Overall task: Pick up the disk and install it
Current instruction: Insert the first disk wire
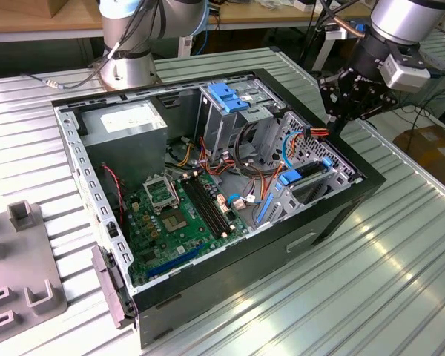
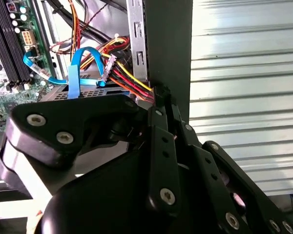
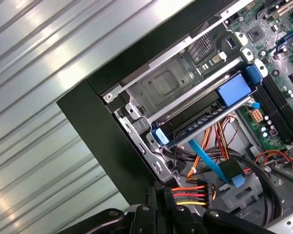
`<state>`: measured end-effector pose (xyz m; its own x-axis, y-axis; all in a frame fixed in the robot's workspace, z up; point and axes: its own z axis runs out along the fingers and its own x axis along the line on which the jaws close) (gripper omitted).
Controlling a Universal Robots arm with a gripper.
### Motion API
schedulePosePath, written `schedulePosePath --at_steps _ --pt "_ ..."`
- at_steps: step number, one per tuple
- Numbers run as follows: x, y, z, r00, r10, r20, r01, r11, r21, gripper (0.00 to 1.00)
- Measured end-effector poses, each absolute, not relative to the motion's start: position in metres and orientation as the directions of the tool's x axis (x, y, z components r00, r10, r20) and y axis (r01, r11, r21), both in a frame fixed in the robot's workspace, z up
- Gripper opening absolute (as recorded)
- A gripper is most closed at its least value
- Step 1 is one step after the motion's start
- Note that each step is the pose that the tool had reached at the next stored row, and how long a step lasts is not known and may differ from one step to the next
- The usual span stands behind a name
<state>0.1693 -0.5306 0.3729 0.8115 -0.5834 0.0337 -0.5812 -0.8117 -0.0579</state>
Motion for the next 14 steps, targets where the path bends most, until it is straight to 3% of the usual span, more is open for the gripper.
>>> schedulePosePath --at_steps 14 --pt "0.1628 -0.5306 0.3727 0.728 -0.685 0.035 -0.683 -0.728 -0.056 0.17"
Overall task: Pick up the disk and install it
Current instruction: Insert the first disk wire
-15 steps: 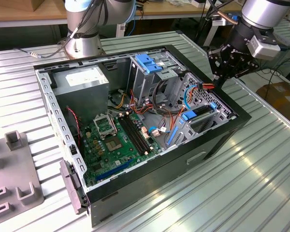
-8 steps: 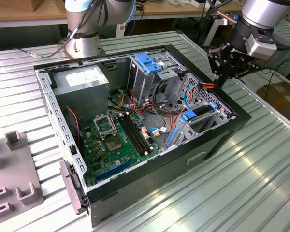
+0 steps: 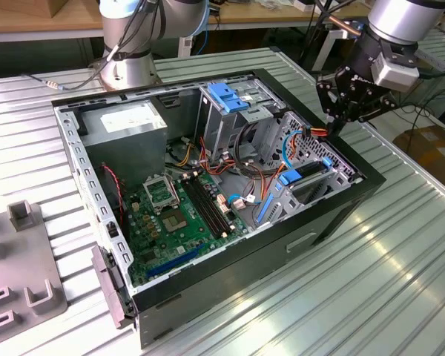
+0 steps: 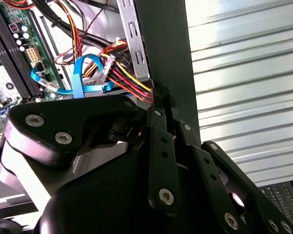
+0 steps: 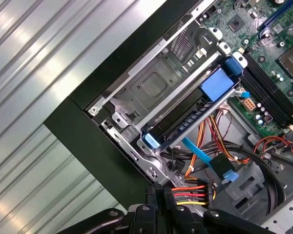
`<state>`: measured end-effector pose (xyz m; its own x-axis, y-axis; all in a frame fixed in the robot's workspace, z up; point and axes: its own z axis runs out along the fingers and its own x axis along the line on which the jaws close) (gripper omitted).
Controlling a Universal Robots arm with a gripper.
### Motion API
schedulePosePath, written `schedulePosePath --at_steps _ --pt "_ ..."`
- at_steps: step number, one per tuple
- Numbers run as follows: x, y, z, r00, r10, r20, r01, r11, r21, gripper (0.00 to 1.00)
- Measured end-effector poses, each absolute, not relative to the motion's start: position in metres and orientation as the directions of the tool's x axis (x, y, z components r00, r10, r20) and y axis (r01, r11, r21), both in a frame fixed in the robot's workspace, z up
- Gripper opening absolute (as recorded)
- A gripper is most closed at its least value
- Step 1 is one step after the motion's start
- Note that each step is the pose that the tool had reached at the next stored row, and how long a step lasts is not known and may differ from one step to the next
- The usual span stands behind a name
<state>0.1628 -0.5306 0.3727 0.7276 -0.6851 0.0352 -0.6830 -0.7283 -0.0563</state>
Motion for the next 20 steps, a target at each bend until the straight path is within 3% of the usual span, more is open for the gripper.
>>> schedulePosePath --at_steps 20 --pt "0.1531 -0.5307 0.3712 0.624 -0.781 0.037 -0.779 -0.625 -0.055 0.17"
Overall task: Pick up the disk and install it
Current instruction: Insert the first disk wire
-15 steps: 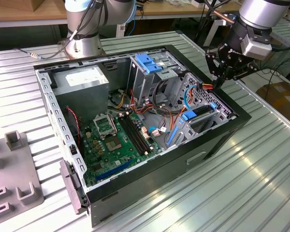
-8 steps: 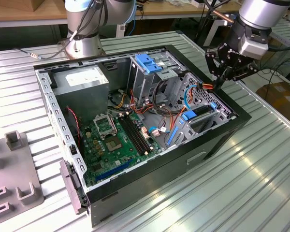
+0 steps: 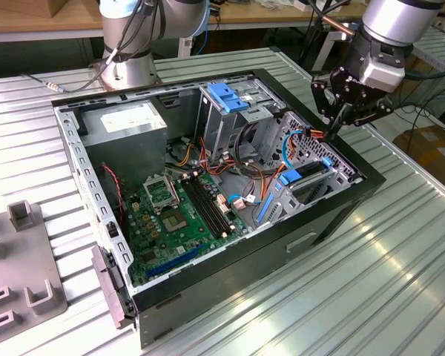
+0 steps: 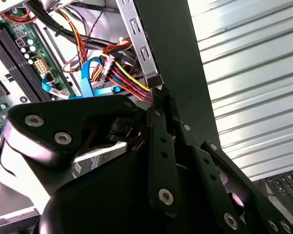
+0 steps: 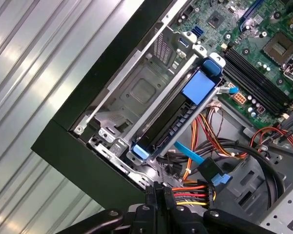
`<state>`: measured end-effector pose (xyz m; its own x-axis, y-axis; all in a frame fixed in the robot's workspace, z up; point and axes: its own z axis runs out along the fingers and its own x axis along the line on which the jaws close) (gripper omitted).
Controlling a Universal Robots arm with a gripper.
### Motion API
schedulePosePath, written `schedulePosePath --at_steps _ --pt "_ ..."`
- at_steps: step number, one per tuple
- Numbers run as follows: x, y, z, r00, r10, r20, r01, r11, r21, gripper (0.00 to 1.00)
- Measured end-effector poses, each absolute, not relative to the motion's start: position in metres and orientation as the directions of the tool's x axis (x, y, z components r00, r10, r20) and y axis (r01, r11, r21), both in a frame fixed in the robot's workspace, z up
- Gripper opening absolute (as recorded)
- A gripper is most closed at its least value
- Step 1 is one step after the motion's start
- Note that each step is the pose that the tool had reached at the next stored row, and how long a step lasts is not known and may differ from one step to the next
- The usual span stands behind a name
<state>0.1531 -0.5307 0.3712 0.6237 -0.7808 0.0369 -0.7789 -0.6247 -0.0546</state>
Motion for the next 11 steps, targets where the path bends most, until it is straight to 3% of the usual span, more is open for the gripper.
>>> schedulePosePath --at_steps 11 --pt "0.1440 -0.5307 0.3686 0.533 -0.845 0.037 -0.844 -0.534 -0.054 0.17"
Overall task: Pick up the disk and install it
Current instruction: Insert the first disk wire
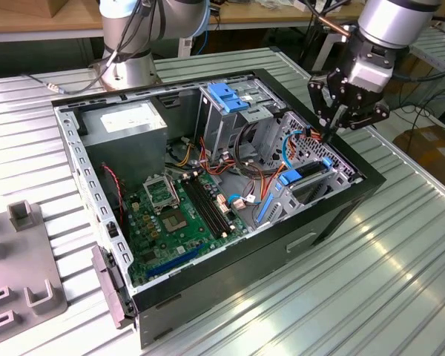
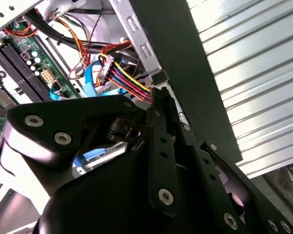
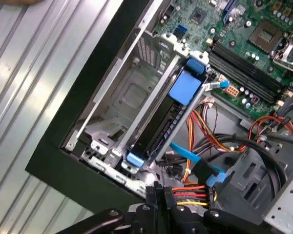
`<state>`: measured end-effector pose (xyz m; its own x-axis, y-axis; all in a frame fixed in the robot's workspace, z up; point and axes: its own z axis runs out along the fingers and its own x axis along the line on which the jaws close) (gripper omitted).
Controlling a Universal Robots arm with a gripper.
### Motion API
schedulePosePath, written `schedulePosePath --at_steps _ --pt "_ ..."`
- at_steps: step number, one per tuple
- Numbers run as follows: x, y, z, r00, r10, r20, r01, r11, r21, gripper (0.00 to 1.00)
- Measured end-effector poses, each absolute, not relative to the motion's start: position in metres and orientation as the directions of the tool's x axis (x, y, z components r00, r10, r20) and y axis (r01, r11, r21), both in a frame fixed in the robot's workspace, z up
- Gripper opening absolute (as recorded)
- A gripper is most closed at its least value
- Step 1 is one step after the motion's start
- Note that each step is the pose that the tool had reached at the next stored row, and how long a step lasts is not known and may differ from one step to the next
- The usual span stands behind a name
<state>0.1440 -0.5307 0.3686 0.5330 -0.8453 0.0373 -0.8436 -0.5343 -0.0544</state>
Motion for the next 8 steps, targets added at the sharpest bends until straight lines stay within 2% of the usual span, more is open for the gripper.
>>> schedulePosePath --at_steps 8 --pt "0.1413 -0.5306 0.3670 0.426 -0.904 0.037 -0.902 -0.427 -0.054 0.17"
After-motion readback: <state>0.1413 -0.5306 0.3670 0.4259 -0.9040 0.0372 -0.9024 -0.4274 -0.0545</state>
